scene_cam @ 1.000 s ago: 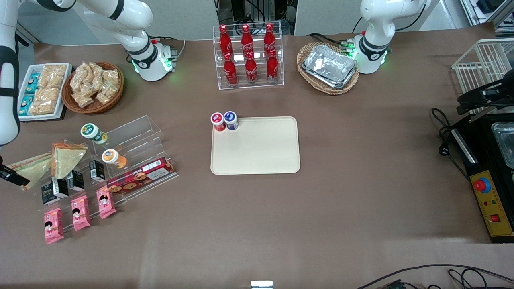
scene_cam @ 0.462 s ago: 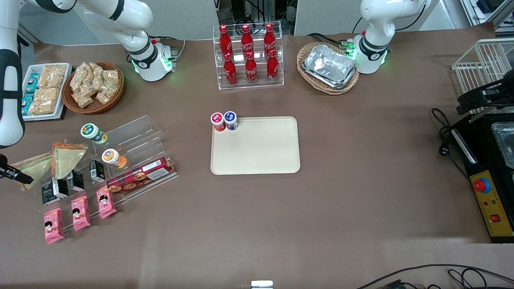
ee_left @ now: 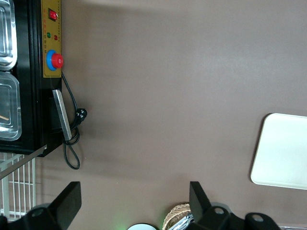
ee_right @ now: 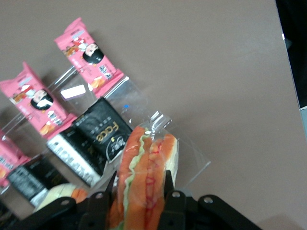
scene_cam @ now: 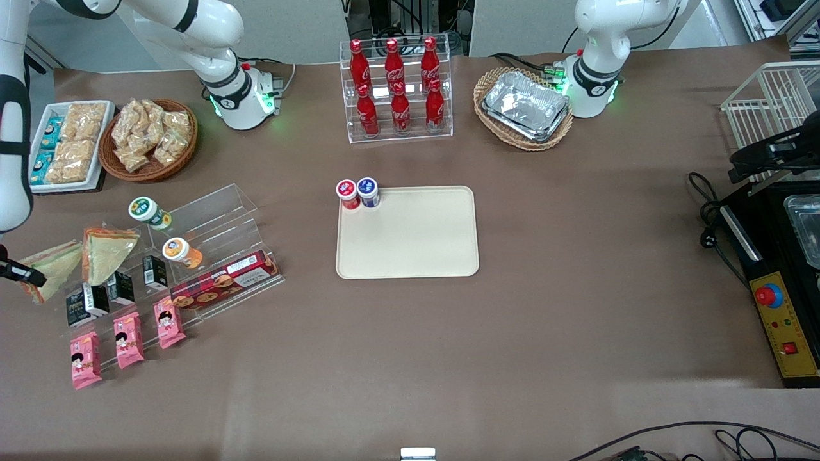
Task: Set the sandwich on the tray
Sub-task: 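Close the right gripper on the wrapped sandwich and lift it, then carry the sandwich over the cream tray with the right gripper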
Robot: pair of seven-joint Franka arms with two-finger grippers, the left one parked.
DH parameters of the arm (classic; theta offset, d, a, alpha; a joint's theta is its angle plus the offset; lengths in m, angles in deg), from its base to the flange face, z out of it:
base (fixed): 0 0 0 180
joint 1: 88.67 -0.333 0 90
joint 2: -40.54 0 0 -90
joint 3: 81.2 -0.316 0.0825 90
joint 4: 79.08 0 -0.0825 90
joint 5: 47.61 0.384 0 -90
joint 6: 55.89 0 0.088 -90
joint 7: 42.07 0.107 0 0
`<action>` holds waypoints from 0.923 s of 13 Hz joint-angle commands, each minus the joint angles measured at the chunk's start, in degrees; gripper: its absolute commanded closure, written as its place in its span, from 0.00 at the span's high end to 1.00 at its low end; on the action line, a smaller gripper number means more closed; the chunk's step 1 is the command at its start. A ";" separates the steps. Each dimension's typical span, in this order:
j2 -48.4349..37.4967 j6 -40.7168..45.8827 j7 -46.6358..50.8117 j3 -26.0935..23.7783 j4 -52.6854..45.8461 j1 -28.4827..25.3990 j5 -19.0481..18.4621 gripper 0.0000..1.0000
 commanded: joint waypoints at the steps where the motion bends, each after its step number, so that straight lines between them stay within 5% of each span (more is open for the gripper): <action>1: 0.20 15.82 -2.90 -0.24 -11.36 -0.43 0.53 0.18; 7: -2.35 30.77 -7.21 -1.38 -19.45 -7.45 -0.62 0.19; 12: -4.90 34.59 -7.65 -19.64 -20.71 -8.17 -0.26 0.19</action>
